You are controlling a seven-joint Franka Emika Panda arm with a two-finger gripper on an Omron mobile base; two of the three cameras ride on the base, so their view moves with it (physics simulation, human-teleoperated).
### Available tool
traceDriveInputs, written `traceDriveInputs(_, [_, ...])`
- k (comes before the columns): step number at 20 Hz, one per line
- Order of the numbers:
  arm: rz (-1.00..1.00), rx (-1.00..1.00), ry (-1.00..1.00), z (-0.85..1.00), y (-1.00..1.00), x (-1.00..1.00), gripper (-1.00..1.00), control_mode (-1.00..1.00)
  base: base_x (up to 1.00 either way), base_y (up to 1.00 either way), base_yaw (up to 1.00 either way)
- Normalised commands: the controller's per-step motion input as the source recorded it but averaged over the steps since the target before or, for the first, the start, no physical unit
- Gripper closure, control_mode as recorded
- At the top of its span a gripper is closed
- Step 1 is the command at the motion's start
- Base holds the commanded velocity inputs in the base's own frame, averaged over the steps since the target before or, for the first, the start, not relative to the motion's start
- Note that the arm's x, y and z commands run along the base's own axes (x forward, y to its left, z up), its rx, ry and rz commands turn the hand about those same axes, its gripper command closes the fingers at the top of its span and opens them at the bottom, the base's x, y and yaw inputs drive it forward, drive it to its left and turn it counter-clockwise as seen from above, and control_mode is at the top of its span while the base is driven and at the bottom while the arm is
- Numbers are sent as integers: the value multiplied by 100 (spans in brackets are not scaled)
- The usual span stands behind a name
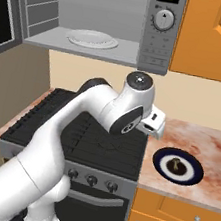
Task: Pick the mushroom from the counter and place it in the microwave. Then turn on the microwave.
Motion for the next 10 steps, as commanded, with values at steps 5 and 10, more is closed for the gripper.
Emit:
traceDriveInputs(5, [-7, 0, 2, -22, -53, 15, -100, -100, 0, 0, 0])
traceDriveInputs(10, [-7, 0, 4, -26, -49, 24, -100, -100, 0, 0, 0])
